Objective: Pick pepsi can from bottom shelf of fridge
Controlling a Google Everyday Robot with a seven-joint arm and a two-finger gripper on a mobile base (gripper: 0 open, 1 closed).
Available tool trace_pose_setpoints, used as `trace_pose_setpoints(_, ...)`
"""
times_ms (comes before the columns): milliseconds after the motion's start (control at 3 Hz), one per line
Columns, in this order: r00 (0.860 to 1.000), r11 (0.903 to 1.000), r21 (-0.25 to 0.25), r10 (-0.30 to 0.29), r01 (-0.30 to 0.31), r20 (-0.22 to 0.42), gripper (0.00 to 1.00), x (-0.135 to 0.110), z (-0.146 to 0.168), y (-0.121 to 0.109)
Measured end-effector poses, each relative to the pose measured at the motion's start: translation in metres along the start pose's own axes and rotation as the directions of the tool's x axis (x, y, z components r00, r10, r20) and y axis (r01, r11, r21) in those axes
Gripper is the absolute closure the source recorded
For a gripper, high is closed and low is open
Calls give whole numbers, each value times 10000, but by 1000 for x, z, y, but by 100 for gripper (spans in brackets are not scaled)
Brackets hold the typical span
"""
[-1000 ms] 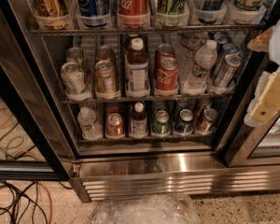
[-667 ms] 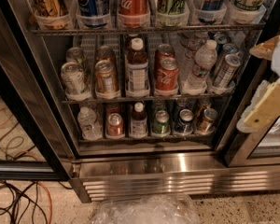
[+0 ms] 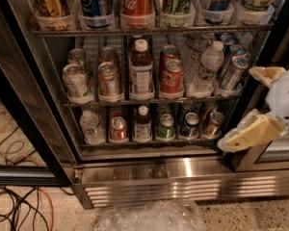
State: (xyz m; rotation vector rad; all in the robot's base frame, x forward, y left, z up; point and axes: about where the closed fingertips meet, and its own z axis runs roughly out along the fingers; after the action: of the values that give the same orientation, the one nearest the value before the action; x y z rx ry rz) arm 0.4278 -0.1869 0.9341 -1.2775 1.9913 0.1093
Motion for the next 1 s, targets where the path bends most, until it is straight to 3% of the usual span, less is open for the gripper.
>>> trace_pose_setpoints(333,9935,9972,627,350,-420,1080,0,-1,21,14)
trace_pose_setpoints(667,9860,9896,1252,505,-709,1589,0,-11,20,0)
trace_pose_setpoints(1000,9860,9896,1252,505,-709,1589,0,-11,20,0)
